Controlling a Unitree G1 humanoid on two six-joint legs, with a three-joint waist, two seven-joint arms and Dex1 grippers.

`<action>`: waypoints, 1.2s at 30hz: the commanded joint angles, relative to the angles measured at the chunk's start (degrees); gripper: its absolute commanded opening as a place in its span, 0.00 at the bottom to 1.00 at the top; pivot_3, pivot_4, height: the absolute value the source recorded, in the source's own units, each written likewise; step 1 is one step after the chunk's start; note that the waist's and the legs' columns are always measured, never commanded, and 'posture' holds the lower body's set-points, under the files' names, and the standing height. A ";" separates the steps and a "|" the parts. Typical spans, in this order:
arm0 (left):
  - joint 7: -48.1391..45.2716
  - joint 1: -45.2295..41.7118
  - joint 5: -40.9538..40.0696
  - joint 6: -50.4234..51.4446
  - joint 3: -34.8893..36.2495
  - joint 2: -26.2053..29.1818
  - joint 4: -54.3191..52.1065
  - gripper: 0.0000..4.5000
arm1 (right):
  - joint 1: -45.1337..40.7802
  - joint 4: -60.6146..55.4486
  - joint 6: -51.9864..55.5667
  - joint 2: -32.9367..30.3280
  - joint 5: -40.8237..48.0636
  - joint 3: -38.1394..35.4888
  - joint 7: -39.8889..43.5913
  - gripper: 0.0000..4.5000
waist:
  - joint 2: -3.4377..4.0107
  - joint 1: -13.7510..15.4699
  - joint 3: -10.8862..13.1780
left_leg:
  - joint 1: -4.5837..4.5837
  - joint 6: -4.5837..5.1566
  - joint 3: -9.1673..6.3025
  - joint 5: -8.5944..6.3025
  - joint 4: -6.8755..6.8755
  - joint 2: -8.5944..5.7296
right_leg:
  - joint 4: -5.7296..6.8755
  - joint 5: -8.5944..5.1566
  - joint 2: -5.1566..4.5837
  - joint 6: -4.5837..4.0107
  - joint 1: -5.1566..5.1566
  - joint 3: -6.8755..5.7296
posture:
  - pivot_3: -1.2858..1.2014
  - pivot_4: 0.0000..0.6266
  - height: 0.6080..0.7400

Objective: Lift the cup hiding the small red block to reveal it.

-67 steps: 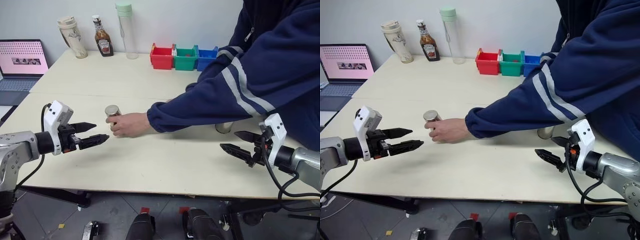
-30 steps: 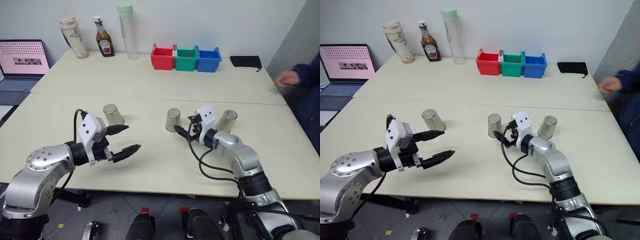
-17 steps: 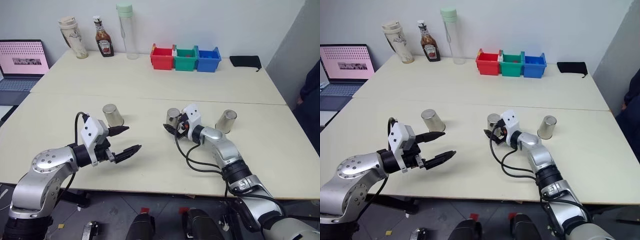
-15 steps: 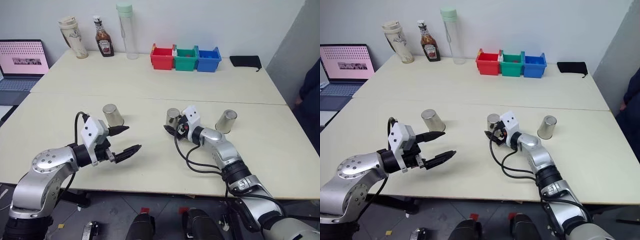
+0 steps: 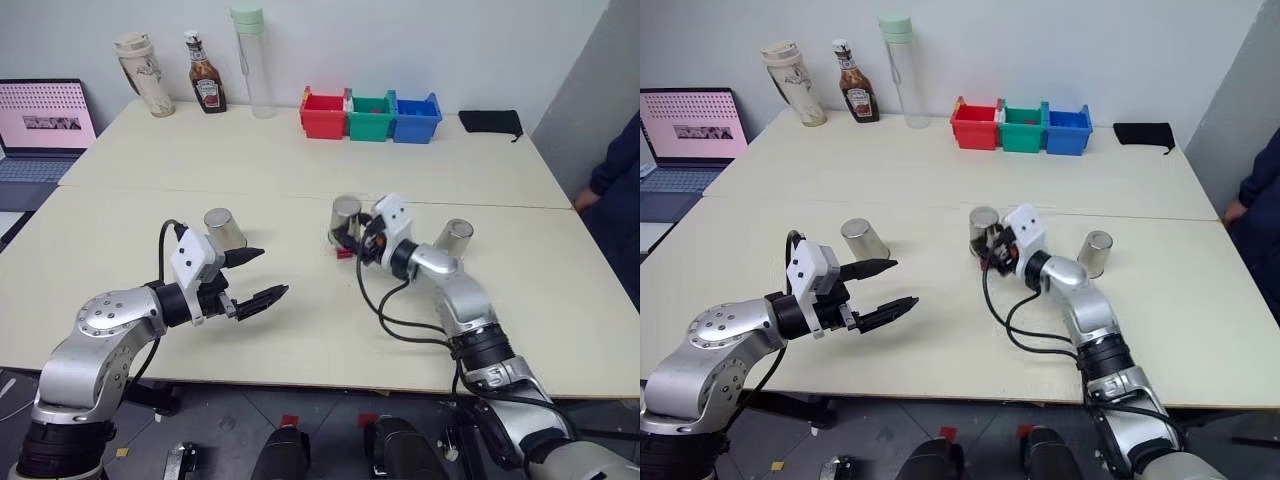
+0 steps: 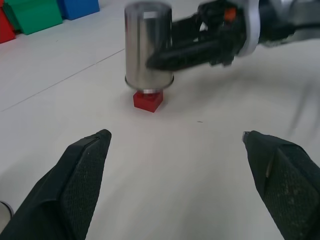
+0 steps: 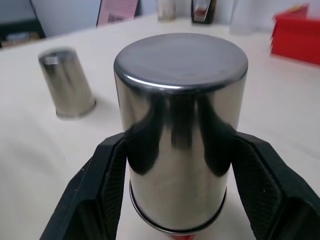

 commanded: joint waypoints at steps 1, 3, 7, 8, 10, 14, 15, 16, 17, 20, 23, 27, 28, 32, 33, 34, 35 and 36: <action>0.18 -1.86 0.21 -1.15 -0.99 -0.65 -0.17 1.00 | -1.25 -4.23 6.30 -1.86 -1.04 -4.49 -6.73 0.61 | -0.01 0.14 0.00 | 0.00 0.00 -0.01 0.00 0.00 -0.01 | 0.00 0.00 -0.01 0.00 0.01 -0.02 | 0.52 0.24 1.00; 0.16 -2.45 0.83 -1.62 -1.66 -0.89 0.60 1.00 | -1.40 -1.99 6.20 -2.65 -3.00 -4.29 -8.45 0.61 | 0.00 0.10 0.00 | 0.02 -0.01 0.01 0.01 0.02 -0.04 | 0.00 0.00 -0.02 0.01 0.04 -0.01 | 0.52 0.24 1.00; -0.28 -3.54 1.18 -2.11 -2.71 -1.19 1.57 1.00 | -0.43 7.41 0.68 -2.03 -5.49 -3.60 -9.87 0.61 | -0.01 -0.14 -0.01 | 0.06 0.00 0.11 0.01 0.02 -0.03 | 0.00 0.00 0.05 0.01 0.03 0.06 | 0.52 0.24 1.00; -0.41 -3.85 1.21 -2.23 -2.95 -1.21 1.82 1.00 | -0.27 9.78 -1.04 -1.60 -5.87 -3.38 -9.69 0.61 | -0.01 -0.22 -0.01 | 0.06 0.00 0.14 0.01 -0.01 -0.02 | 0.00 0.00 0.06 0.01 0.00 0.08 | 0.52 0.24 1.00; -0.56 -4.92 1.40 -2.36 -3.40 -1.27 2.68 1.00 | -0.63 14.34 -3.85 -1.03 -6.85 -3.06 -9.78 0.77 | -0.01 -0.25 0.00 | 0.03 0.00 0.14 0.00 -0.05 0.01 | -0.03 0.00 0.11 0.00 -0.02 0.08 | 0.52 0.24 1.00; -0.36 -6.24 1.74 -2.78 -3.82 -1.49 3.70 1.00 | -0.58 16.85 -4.81 -0.76 -7.39 -3.09 -9.12 0.99 | 0.02 -0.28 0.01 | -0.01 0.00 0.14 0.00 -0.08 0.01 | -0.02 -0.01 0.11 -0.01 -0.07 0.09 | 0.52 0.24 1.00; -0.24 -6.45 1.79 -2.84 -3.89 -1.57 3.85 1.00 | -0.17 16.13 -4.20 -0.78 -7.16 -3.19 -9.02 1.00 | 0.02 -0.27 0.02 | -0.02 0.00 0.13 0.00 -0.08 -0.01 | -0.03 -0.01 0.11 -0.01 -0.07 0.09 | 0.52 0.24 1.00; -0.15 -6.53 1.79 -2.87 -3.92 -1.62 3.91 1.00 | 0.27 15.11 -3.49 -0.88 -6.99 -3.32 -9.13 1.00 | 0.02 -0.25 0.02 | -0.04 0.00 0.12 0.00 -0.07 -0.02 | -0.03 -0.01 0.11 -0.01 -0.07 0.09 | 0.52 0.24 1.00; -0.09 -6.48 1.77 -2.87 -3.92 -1.66 3.90 1.00 | 0.96 13.35 -2.28 -1.19 -6.87 -3.44 -9.30 1.00 | 0.02 -0.21 0.02 | -0.04 0.00 0.11 0.00 -0.07 -0.04 | -0.03 -0.01 0.10 0.00 -0.07 0.08 | 0.52 0.24 1.00; 0.17 -6.03 1.69 -2.74 -3.84 -1.72 3.60 1.00 | 3.97 5.79 3.33 -2.20 -5.40 -4.34 -9.26 1.00 | 0.02 -0.11 0.02 | -0.05 0.00 0.09 0.00 -0.06 -0.05 | -0.04 -0.01 0.07 0.00 -0.06 0.07 | 0.52 0.24 1.00; 0.36 -5.53 1.60 -2.31 -3.65 -1.39 3.27 1.00 | 9.79 -8.64 13.32 -4.78 -2.14 -4.50 -7.05 1.00 | 0.02 0.07 0.02 | -0.09 0.00 0.02 0.00 -0.06 -0.05 | -0.04 -0.01 0.02 0.00 -0.07 0.03 | 0.52 0.24 1.00; 0.53 -5.81 2.22 -1.76 -3.25 -0.29 3.99 1.00 | 17.19 -29.37 28.42 -11.23 5.89 -5.48 -2.23 1.00 | 0.06 0.12 0.03 | -0.14 0.00 -0.04 0.00 -0.06 -0.06 | -0.08 -0.03 -0.01 0.03 -0.07 -0.02 | 0.52 0.24 1.00; 0.61 -5.89 2.44 -1.35 -3.06 0.23 4.10 1.00 | 18.65 -33.88 31.55 -13.14 8.16 -6.41 -1.00 1.00 | 0.09 0.10 0.06 | -0.13 0.00 0.00 0.00 -0.04 -0.05 | -0.07 -0.05 0.00 0.08 -0.07 0.00 | 0.52 0.24 1.00; -0.21 -6.48 2.55 1.22 -2.89 2.98 4.84 1.00 | 21.80 -45.40 37.91 -20.44 16.32 -11.75 3.72 1.00 | 0.11 -0.13 0.07 | -0.05 0.01 -0.04 0.00 -0.01 -0.01 | -0.07 -0.20 0.05 0.31 -0.02 -0.02 | 0.52 0.24 1.00; -0.29 -6.81 2.27 2.02 -2.68 3.48 5.25 1.00 | 22.55 -46.98 38.36 -22.72 17.26 -12.40 5.05 1.00 | 0.12 -0.11 0.07 | 0.04 0.01 0.03 0.00 -0.02 0.01 | -0.05 -0.20 0.08 0.32 0.04 0.00 | 0.52 0.24 1.00; -0.48 -7.20 2.00 2.48 -2.35 3.90 5.68 1.00 | 23.76 -48.40 38.46 -25.64 18.03 -13.35 6.74 1.00 | 0.11 -0.06 0.07 | 0.08 0.01 0.00 0.00 -0.02 0.02 | -0.05 -0.20 0.10 0.32 0.08 0.00 | 0.52 0.24 1.00; -0.67 -7.50 1.93 2.67 -2.06 4.26 6.07 1.00 | 24.76 -49.44 38.33 -28.05 18.85 -14.19 8.20 1.00 | 0.09 0.01 0.06 | 0.13 0.01 -0.01 0.00 -0.02 0.02 | -0.06 -0.20 0.11 0.32 0.12 -0.03 | 0.52 0.24 1.00; -0.87 -7.72 1.71 2.91 -1.80 4.51 6.34 1.00 | 25.57 -50.19 38.38 -29.74 19.81 -15.23 9.23 1.00 | 0.09 0.02 0.06 | 0.14 0.01 -0.03 0.00 -0.01 0.04 | -0.07 -0.21 0.14 0.32 0.15 -0.05 | 0.52 0.24 1.00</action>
